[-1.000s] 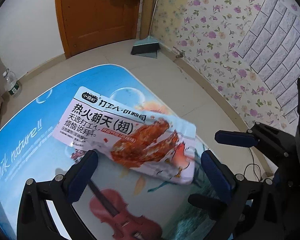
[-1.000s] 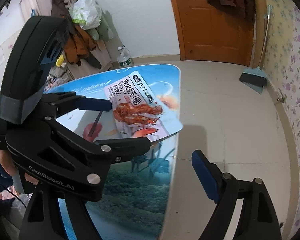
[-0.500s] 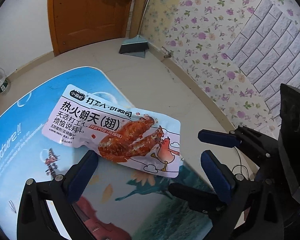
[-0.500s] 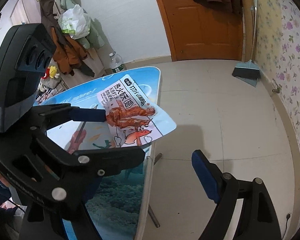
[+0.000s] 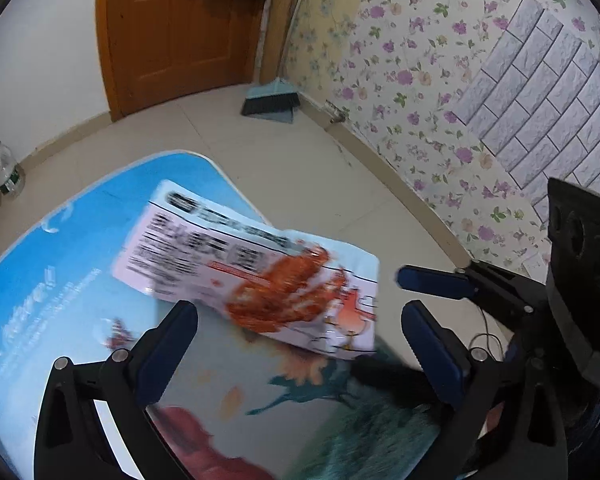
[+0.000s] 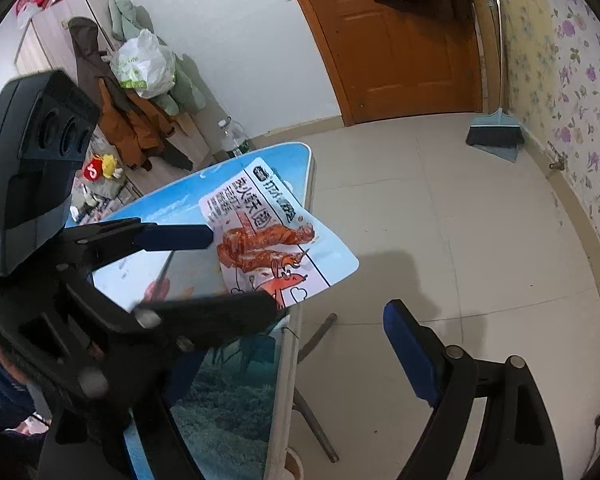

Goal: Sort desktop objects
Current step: 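Grasp the snack packet edge with the right gripper while the left gripper holds it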

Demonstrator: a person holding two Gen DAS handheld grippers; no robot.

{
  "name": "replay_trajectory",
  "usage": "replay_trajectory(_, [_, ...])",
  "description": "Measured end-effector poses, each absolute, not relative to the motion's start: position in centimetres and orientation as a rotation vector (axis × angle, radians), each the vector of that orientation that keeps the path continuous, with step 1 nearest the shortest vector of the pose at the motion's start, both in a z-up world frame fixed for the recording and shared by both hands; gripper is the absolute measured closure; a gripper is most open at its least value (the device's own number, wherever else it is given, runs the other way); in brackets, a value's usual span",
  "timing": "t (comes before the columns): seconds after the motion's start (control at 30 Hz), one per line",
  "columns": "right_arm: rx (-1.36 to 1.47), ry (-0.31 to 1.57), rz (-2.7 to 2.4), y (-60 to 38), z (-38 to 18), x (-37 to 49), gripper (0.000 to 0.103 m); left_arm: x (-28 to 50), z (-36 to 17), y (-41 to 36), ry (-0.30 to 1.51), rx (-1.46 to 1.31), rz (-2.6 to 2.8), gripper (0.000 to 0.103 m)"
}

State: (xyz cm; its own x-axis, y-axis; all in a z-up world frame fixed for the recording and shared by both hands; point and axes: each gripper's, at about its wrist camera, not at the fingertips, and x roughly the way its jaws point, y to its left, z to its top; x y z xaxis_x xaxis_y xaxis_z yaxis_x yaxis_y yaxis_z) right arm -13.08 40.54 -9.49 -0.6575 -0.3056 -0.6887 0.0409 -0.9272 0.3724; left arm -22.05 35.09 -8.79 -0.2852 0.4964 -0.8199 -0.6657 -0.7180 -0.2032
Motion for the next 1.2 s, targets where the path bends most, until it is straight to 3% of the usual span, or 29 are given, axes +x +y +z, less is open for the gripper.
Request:
replay_trajectory(0.3, [1.126,-0.805,-2.623,43.1,-9.2,-13.7,0.019,-25.6,-8.5,30.7,0.178,-1.247,2.193,0.000])
replay_trajectory(0.33, [1.140,-0.855,-2.605,43.5,-9.5,-14.1,0.024,-25.7,-8.6,30.4,0.178,-1.253,2.201,0.000])
replay_trajectory(0.43, [1.160,-0.995,-2.512,44.4,-10.5,-15.4,0.054,-25.9,-9.0,29.8,0.179,-1.263,2.204,0.000])
replay_trajectory(0.5, [1.166,-1.045,-2.474,44.7,-10.9,-15.9,0.060,-25.8,-9.2,29.6,0.180,-1.268,2.200,0.000])
replay_trajectory(0.6, [1.156,-1.064,-2.462,44.9,-11.0,-16.4,0.064,-26.0,-9.5,29.4,0.184,-1.272,2.194,0.000])
replay_trajectory(0.73, [1.122,-1.091,-2.431,45.0,-11.2,-16.5,0.080,-26.0,-9.8,29.1,0.179,-1.280,2.186,0.000])
replay_trajectory(1.03, [1.049,-1.107,-2.341,43.7,-10.5,-16.4,0.095,-24.8,-10.3,29.2,0.180,-1.301,2.157,0.000])
replay_trajectory(1.13, [1.043,-1.032,-2.376,42.6,-9.3,-16.4,0.097,-24.7,-10.3,28.9,0.171,-1.308,2.151,0.000])
replay_trajectory(1.2, [1.047,-0.880,-2.469,41.3,-7.8,-15.9,0.098,-24.7,-10.2,28.6,0.165,-1.313,2.151,0.000])
